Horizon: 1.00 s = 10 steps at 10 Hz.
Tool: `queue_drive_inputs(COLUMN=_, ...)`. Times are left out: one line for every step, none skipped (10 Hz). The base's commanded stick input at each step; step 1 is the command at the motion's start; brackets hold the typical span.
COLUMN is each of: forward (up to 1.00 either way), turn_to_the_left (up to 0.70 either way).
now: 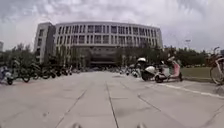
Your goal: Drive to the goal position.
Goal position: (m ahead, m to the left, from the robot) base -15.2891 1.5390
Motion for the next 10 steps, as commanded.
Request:
queue_drive_inputs(forward=0.7, turn_to_the_left=0.0)
queue_drive_inputs(forward=0.7, turn_to_the_left=0.0)
queue_drive_inputs(forward=0.7, turn_to_the_left=0.0)
queue_drive_inputs(forward=0.7, turn_to_the_left=0.0)
queue_drive_inputs(forward=0.7, turn_to_the_left=0.0)
queue_drive_inputs(forward=0.7, turn_to_the_left=0.0)
queue_drive_inputs(forward=0.7, turn_to_the_left=0.0)
queue_drive_inputs(forward=0.7, turn_to_the_left=0.0)
queue_drive_inputs(forward=0.7, turn_to_the_left=0.0)
queue_drive_inputs(forward=0.7, turn_to_the_left=0.0)
